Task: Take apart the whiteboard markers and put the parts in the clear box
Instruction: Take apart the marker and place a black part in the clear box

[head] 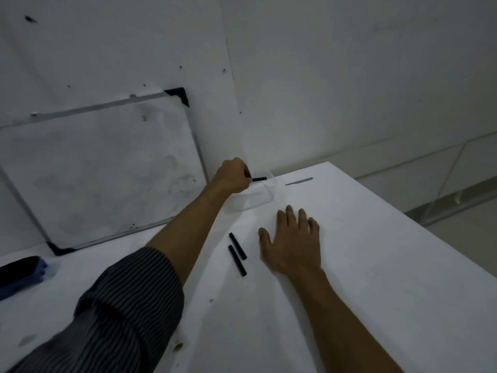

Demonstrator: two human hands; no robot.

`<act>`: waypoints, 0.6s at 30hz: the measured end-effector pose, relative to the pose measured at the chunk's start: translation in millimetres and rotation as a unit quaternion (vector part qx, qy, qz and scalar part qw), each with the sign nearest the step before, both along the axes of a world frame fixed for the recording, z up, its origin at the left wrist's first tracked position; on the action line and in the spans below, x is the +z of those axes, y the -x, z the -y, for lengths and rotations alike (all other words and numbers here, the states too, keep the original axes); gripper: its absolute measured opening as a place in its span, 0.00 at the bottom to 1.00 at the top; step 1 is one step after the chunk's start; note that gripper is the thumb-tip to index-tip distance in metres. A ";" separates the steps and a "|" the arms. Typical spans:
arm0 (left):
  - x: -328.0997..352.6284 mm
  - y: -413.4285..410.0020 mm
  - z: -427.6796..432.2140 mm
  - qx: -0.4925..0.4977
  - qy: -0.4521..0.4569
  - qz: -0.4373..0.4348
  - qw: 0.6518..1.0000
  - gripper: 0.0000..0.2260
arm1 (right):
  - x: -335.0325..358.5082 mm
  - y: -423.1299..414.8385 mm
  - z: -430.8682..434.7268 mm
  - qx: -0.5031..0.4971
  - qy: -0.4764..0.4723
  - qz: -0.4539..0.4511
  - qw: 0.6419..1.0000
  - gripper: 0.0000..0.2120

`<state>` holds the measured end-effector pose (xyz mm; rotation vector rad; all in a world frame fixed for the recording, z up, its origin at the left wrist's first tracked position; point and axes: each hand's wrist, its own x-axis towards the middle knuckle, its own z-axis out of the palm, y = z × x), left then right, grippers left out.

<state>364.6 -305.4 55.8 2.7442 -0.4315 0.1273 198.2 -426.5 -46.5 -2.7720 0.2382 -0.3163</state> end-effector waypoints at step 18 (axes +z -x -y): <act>57.9 98.9 -42.8 -0.054 -0.024 -0.035 0.998 0.21 | 18.2 10.6 0.5 0.023 -0.059 -0.006 0.998 0.23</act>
